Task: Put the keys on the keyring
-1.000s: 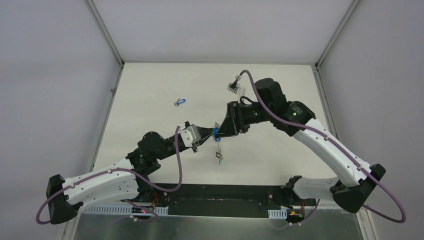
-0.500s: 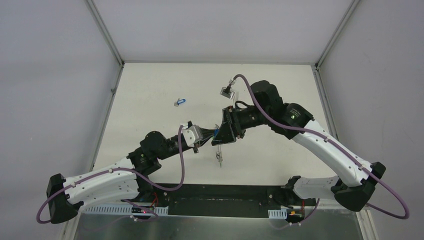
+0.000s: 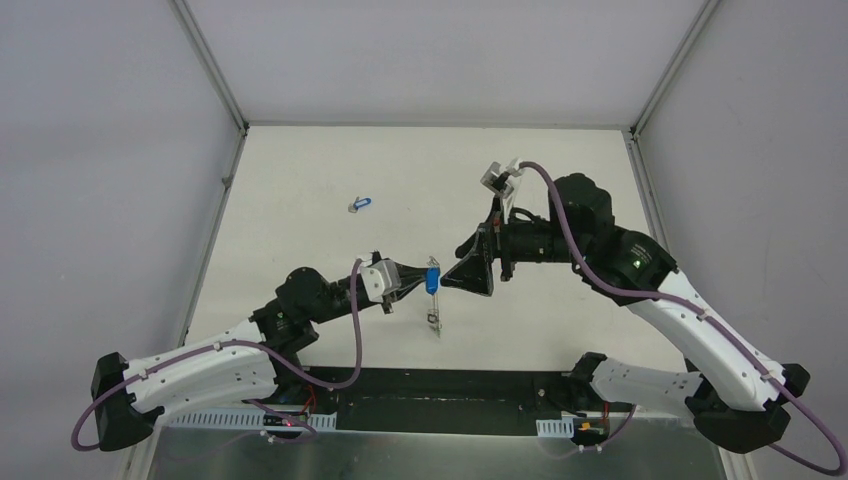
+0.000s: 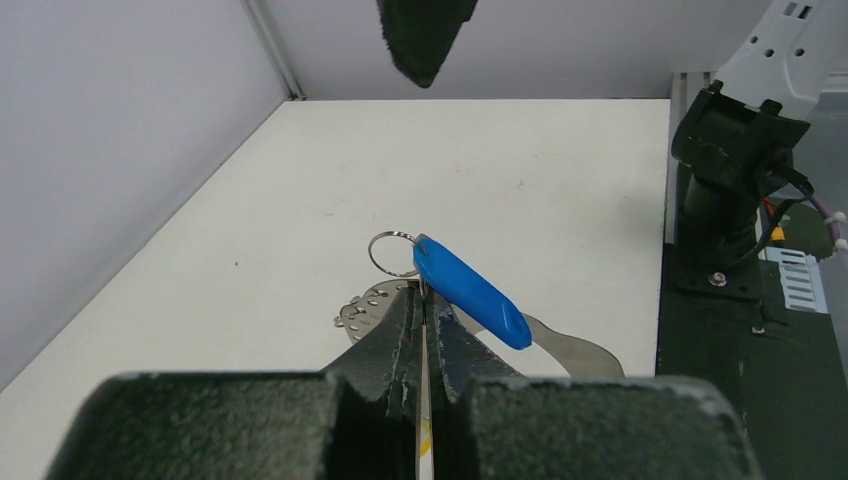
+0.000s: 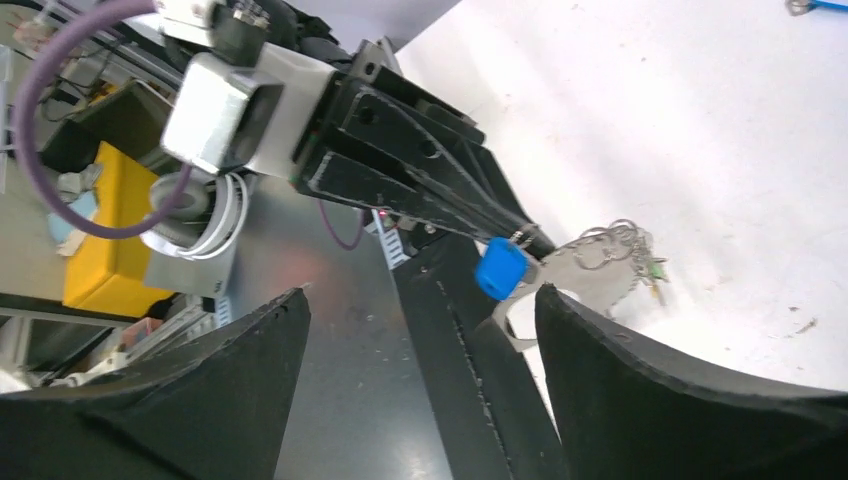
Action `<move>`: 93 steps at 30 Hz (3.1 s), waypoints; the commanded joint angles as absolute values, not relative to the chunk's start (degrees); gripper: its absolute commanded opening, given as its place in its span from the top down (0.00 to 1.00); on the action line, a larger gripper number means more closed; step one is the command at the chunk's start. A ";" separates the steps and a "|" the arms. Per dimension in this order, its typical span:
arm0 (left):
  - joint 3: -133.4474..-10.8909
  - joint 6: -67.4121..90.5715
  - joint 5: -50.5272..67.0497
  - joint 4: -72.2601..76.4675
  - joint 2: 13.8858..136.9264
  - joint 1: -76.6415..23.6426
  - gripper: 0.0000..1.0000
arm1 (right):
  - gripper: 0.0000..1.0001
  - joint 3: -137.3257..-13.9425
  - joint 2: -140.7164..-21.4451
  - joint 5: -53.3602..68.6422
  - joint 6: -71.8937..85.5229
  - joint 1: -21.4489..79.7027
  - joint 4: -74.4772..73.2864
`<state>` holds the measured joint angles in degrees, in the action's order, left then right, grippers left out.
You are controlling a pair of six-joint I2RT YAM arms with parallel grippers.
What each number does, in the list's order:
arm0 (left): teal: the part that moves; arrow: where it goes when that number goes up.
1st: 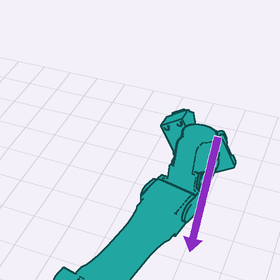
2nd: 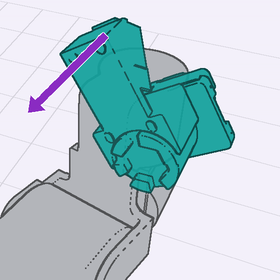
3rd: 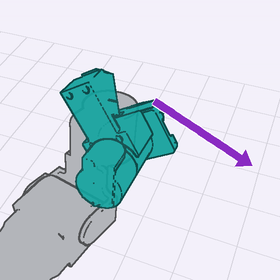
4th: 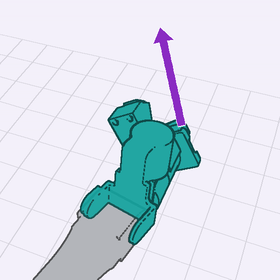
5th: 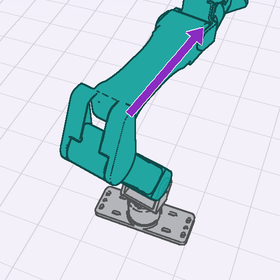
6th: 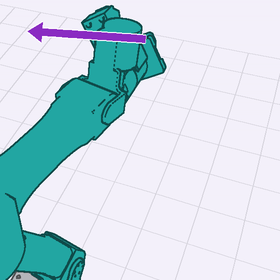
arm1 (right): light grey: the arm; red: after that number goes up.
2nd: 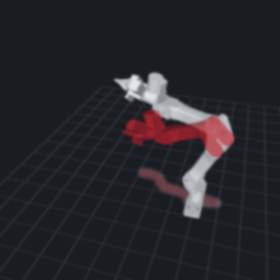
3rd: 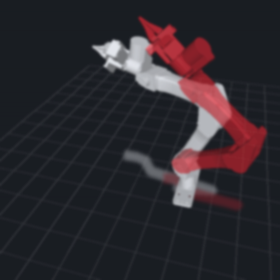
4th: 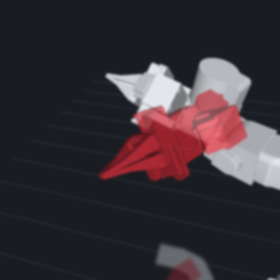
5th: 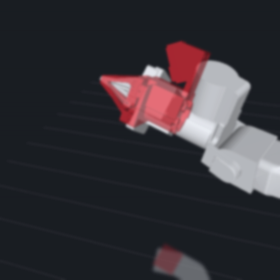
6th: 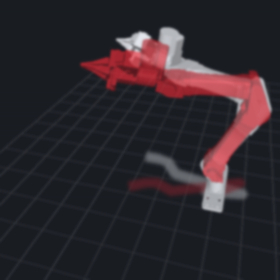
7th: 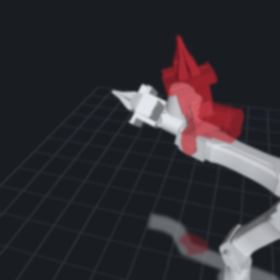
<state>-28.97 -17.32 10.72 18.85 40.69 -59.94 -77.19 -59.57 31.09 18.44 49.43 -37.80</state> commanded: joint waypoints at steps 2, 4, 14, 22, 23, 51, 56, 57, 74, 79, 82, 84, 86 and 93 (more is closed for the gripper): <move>-28.68 -16.61 15.47 22.34 38.55 -59.94 1.00 | 0.09 -73.99 -58.49 26.30 17.98 49.61 -34.49; -28.65 -16.61 16.30 22.38 38.41 -59.94 1.00 | 0.08 -73.35 -59.10 26.70 21.38 49.57 -33.84; -28.83 -16.70 16.46 22.07 38.84 -59.94 1.00 | 0.40 -73.49 -63.81 31.52 29.17 49.48 -33.54; -28.92 -16.52 16.44 21.95 38.85 -59.94 1.00 | 0.57 -74.31 -64.90 34.16 29.00 49.57 -32.93; -28.92 -16.67 16.39 21.84 38.90 -59.95 1.00 | 0.57 -74.27 -65.13 34.57 28.98 49.57 -32.88; -29.06 -19.04 17.78 20.15 38.95 -59.99 1.00 | 0.46 -75.84 -68.82 40.80 29.08 49.61 -31.10; -28.44 -20.09 18.31 20.32 37.96 -59.94 1.00 | 0.34 -75.26 -65.45 40.84 27.94 49.57 -28.33; -28.33 -20.20 18.31 20.30 37.78 -59.94 1.00 | 0.33 -75.15 -64.98 40.49 27.65 49.57 -28.18; -26.81 -18.39 16.16 19.74 35.95 -59.95 1.00 | 0.25 -69.56 -59.50 27.10 26.14 46.31 -35.41; -25.45 -15.75 13.59 17.78 34.53 -59.96 1.00 | 0.23 -65.64 -58.59 29.34 26.67 40.90 -36.67; -24.59 -14.79 14.01 17.72 33.95 -59.96 1.00 | 0.24 -63.13 -57.96 35.27 24.88 38.92 -33.82; -24.44 -14.03 14.46 17.83 33.95 -59.95 1.00 | 0.24 -61.49 -57.25 39.73 22.45 38.68 -30.21; -24.62 -12.96 14.90 18.22 34.20 -59.95 1.00 | 0.23 -59.94 -56.12 42.73 19.66 38.67 -26.20; -25.18 -5.60 15.83 22.20 37.30 -59.94 1.00 | 0.18 -48.08 -46.50 48.91 6.05 38.72 -5.93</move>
<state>-24.14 -11.33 14.98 15.29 35.86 -59.94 -53.89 -52.75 41.78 17.56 38.72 -22.81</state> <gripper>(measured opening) 0.009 0.780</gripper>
